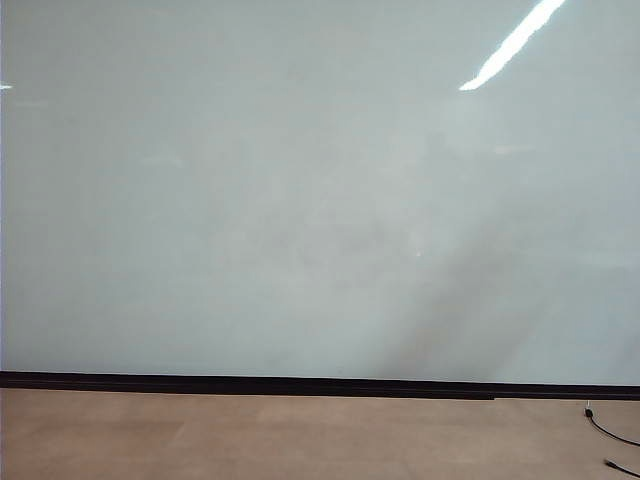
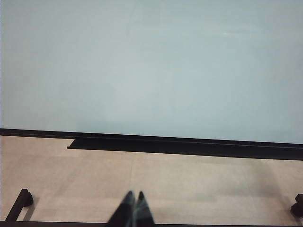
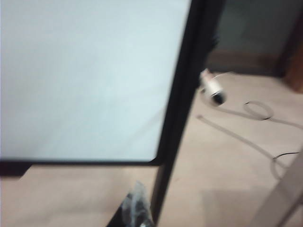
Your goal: Pick up the pen on the shelf to the right of the whiteboard and write the letter Z.
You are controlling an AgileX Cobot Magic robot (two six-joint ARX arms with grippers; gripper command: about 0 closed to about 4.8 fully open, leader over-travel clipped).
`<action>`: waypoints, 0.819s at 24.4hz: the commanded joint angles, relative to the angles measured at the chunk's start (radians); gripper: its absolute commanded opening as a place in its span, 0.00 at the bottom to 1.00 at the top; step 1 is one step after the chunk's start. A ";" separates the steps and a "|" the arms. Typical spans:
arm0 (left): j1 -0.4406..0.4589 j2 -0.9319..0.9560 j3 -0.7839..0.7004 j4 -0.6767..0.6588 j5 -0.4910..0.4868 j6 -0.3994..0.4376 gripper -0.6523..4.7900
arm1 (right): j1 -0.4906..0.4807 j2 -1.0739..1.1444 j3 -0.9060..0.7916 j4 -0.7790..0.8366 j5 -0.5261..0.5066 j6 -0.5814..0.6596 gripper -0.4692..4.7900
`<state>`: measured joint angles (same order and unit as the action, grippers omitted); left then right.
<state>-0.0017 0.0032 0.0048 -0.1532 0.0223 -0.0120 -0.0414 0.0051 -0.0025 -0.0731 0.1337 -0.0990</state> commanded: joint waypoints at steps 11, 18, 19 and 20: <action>0.000 0.000 0.002 0.011 0.000 0.004 0.11 | -0.001 0.001 0.005 0.055 0.242 0.001 0.73; 0.000 0.000 0.002 0.011 0.000 0.004 0.11 | -0.001 0.003 0.005 0.055 0.240 0.003 0.85; 0.000 0.000 0.002 0.011 0.000 0.004 0.11 | -0.001 0.003 0.005 0.051 0.256 0.004 0.86; 0.000 0.000 0.002 0.011 0.000 0.004 0.11 | -0.001 0.005 0.006 0.044 0.260 0.019 0.86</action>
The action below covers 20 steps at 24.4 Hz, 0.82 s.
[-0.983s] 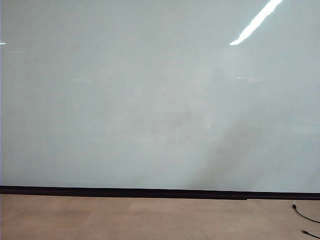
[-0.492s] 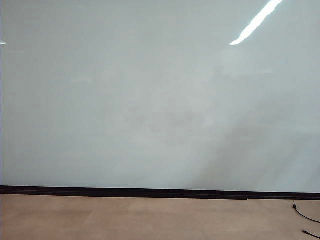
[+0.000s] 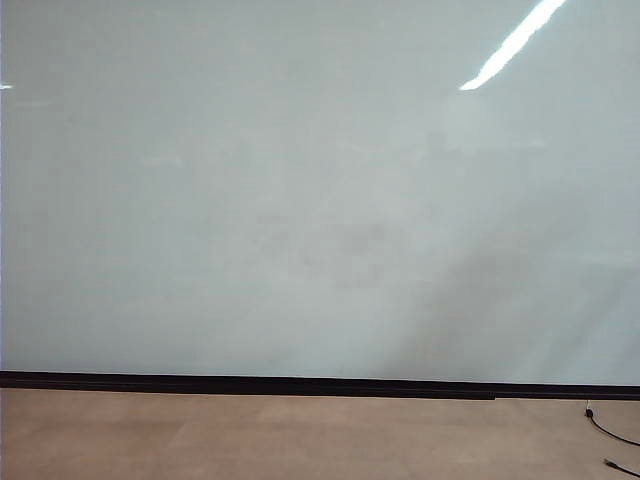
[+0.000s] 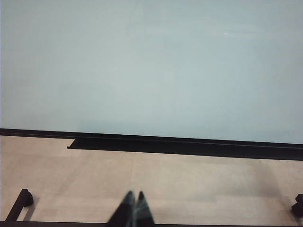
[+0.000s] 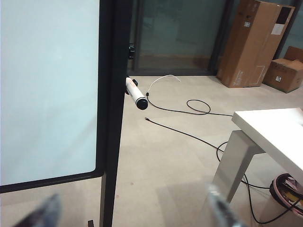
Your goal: Pick up the pen on the shelf to the right of the whiteboard and write the letter Z.
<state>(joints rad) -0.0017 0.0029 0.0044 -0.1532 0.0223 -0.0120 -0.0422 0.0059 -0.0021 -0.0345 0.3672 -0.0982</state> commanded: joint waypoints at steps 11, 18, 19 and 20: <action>0.000 0.000 0.002 0.011 0.000 0.004 0.11 | -0.006 0.124 0.084 -0.032 -0.003 0.068 0.90; 0.000 0.000 0.002 0.011 0.000 0.004 0.11 | -0.141 0.499 0.095 0.377 -0.194 0.068 0.97; 0.000 0.000 0.002 0.011 0.000 0.004 0.11 | -0.176 0.555 0.096 0.442 -0.243 0.068 0.97; 0.000 0.000 0.002 0.011 0.000 0.004 0.11 | -0.199 0.592 0.096 0.486 -0.275 0.068 0.97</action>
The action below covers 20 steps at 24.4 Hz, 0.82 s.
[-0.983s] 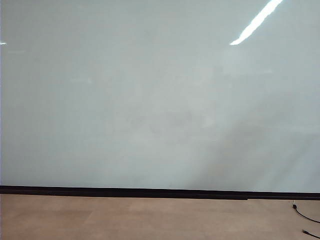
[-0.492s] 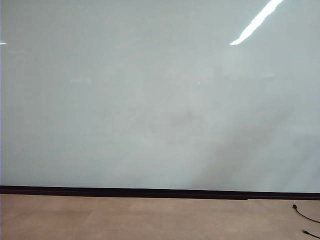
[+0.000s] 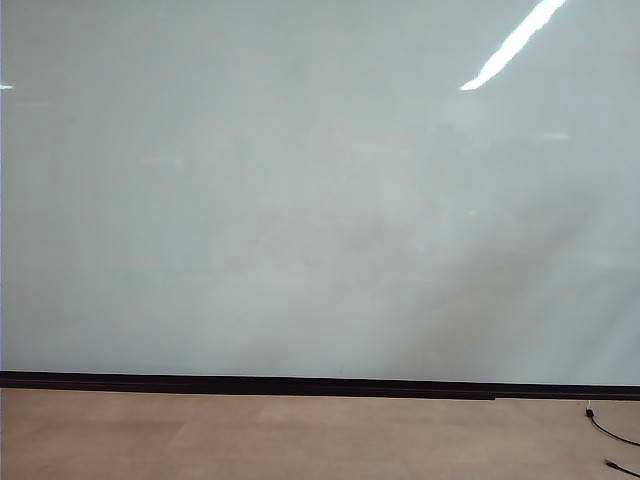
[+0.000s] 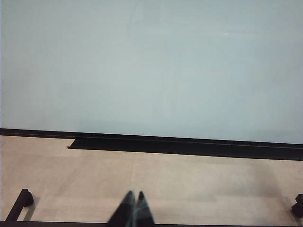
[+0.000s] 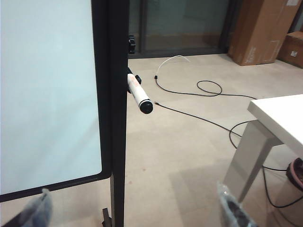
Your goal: Pick up the pen on the shelf to the right of the whiteboard and write the letter Z.
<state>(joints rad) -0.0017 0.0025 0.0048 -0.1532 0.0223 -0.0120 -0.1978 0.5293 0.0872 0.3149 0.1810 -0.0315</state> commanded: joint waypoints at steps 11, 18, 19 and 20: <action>0.000 0.001 0.002 0.011 0.001 0.004 0.11 | -0.296 0.652 0.072 0.737 -0.497 -0.006 0.99; 0.000 0.001 0.002 0.011 0.000 0.004 0.11 | -0.305 1.016 0.209 1.042 -0.561 0.007 0.99; 0.000 0.001 0.002 0.011 0.000 0.004 0.11 | -0.305 1.061 0.239 1.059 -0.578 0.007 0.99; 0.000 0.001 0.002 0.011 0.000 0.004 0.11 | -0.305 1.081 0.253 1.066 -0.581 0.007 0.99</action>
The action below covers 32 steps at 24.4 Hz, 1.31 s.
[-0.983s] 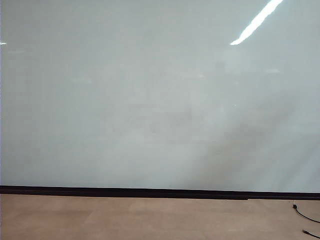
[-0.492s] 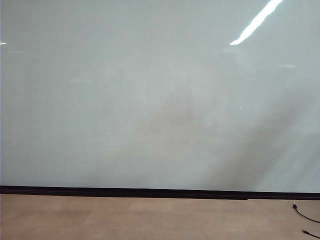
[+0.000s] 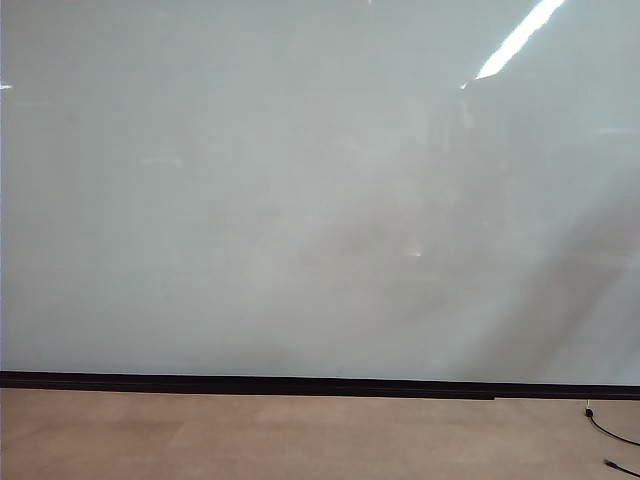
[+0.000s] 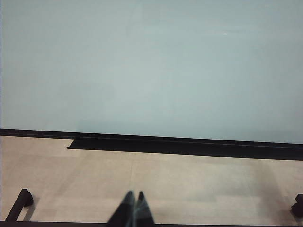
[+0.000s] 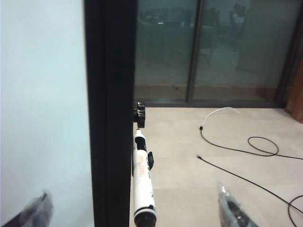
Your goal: Pick up the pen on the shelf to the right of the whiteboard and write the letter Z.
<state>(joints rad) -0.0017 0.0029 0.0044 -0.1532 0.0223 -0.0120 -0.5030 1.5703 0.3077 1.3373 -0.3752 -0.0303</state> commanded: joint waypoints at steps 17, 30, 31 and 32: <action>0.000 0.000 0.002 0.011 0.000 0.004 0.11 | -0.035 0.363 0.275 0.076 -0.230 0.113 0.97; 0.000 0.000 0.002 0.011 0.000 0.004 0.11 | -0.050 0.384 0.332 0.077 -0.289 0.169 0.91; 0.000 0.000 0.002 0.011 0.000 0.004 0.11 | -0.050 0.387 0.332 0.077 -0.280 0.169 0.91; 0.000 0.000 0.002 0.011 0.000 0.004 0.11 | -0.050 0.388 0.332 0.077 -0.277 0.170 0.91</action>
<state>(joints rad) -0.0017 0.0032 0.0048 -0.1532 0.0223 -0.0120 -0.5529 1.9594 0.6357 1.3987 -0.6628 0.1318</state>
